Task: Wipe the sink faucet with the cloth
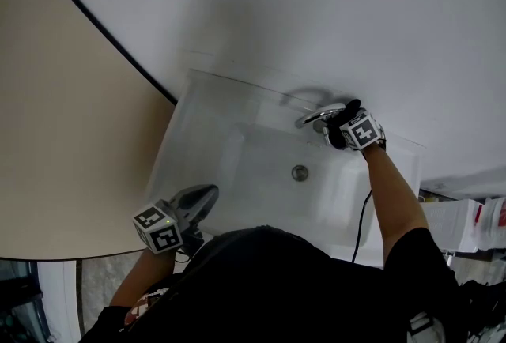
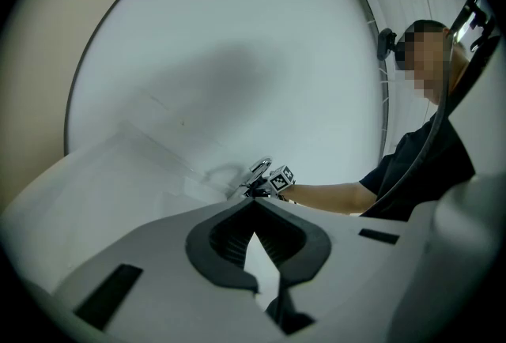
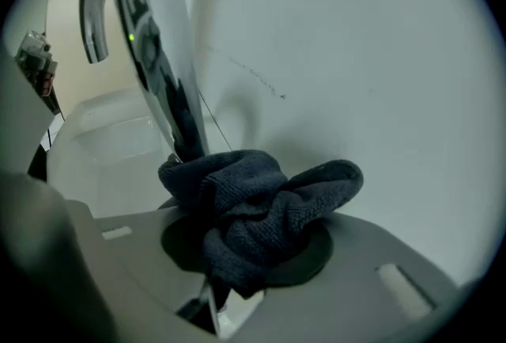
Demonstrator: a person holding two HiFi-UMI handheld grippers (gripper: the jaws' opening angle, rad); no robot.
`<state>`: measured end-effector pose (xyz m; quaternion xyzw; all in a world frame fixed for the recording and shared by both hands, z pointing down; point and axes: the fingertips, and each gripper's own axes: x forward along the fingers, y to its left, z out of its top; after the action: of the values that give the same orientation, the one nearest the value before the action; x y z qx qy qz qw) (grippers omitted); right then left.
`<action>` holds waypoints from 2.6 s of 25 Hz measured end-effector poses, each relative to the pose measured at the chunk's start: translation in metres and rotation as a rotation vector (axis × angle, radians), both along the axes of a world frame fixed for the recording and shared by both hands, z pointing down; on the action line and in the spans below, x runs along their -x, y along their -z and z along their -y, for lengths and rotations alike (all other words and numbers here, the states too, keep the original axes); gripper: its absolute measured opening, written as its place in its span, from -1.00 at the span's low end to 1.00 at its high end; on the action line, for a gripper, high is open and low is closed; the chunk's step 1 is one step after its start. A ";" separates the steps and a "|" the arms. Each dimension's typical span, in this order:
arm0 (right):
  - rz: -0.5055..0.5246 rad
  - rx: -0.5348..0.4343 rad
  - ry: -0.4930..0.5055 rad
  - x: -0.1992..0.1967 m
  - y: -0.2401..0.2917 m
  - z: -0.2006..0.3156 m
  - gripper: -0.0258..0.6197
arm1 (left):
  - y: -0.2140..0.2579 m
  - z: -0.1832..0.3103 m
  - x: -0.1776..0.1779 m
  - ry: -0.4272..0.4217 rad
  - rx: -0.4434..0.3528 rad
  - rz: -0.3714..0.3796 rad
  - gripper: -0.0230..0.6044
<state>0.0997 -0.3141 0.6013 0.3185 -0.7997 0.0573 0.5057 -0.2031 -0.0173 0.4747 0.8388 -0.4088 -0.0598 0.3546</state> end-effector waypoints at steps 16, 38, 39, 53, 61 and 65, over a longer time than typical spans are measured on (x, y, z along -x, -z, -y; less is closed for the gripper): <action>0.388 -0.243 0.130 0.049 0.172 -0.025 -0.59 | 0.000 0.002 -0.005 -0.026 -0.009 -0.025 -0.95; 0.421 -0.115 0.304 0.155 0.120 -0.158 -0.58 | 0.000 -0.010 0.004 -0.013 -0.005 -0.029 -0.95; 0.505 -0.044 0.167 0.135 0.108 -0.149 -0.58 | 0.000 -0.010 0.004 -0.011 0.002 -0.027 -0.95; 1.050 0.264 -0.623 0.072 0.044 -0.035 -0.58 | -0.013 -0.008 -0.015 -0.053 0.056 -0.010 -0.95; 1.200 0.239 -0.644 0.081 0.071 -0.030 -0.58 | -0.015 -0.012 -0.003 -0.021 0.062 -0.013 -0.95; 1.006 -0.045 -0.328 0.101 0.114 -0.043 -0.58 | -0.017 -0.012 -0.003 -0.026 0.062 -0.017 -0.95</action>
<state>-0.0014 -0.2714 0.4876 0.3833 -0.8842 0.2645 0.0369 -0.1997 -0.0057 0.4915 0.8321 -0.3965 -0.0494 0.3847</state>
